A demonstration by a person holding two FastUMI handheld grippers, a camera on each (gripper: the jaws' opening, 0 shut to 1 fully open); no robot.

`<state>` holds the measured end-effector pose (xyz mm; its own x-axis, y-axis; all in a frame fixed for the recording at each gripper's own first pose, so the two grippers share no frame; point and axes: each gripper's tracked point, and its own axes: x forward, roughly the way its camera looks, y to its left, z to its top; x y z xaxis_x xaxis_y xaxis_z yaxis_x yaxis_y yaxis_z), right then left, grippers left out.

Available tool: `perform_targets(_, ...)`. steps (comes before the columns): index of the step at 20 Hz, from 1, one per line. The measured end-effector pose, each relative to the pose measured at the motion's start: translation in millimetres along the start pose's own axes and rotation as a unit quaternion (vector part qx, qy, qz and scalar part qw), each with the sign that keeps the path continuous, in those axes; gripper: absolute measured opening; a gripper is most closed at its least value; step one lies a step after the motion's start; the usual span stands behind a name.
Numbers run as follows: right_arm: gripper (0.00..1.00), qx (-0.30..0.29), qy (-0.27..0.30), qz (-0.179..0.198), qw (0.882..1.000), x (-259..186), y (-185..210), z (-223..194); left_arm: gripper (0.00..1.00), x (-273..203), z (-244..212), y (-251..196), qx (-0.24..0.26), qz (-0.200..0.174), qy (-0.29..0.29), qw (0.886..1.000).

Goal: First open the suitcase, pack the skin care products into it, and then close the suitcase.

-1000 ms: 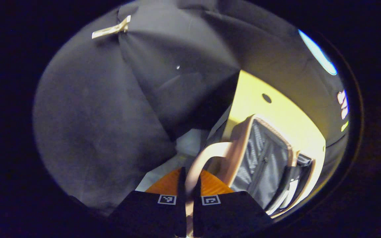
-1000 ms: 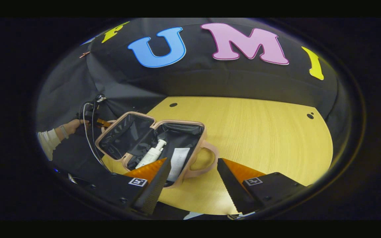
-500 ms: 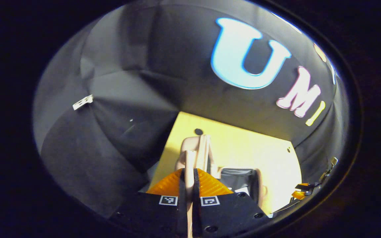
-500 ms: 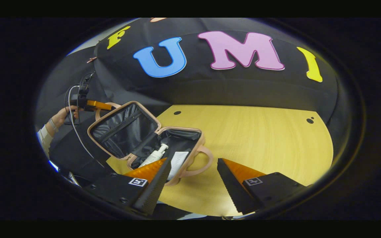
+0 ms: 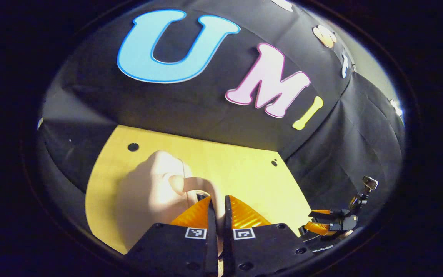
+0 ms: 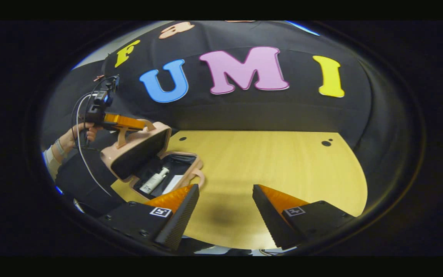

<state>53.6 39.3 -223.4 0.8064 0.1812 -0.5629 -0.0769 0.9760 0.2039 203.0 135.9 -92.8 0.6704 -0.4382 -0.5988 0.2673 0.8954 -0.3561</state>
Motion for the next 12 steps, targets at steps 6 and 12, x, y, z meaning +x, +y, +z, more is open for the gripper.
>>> perform_targets(6,0.9,0.03,-0.002,-0.065,0.997,-44,-77,-20,0.11,116,-116,-16,-0.006,0.017,0.105,0.994)
perform_targets(12,0.9,0.045,-0.009,-0.083,0.995,-79,-126,-35,0.21,145,-145,-9,0.05,0.079,0.112,0.989)
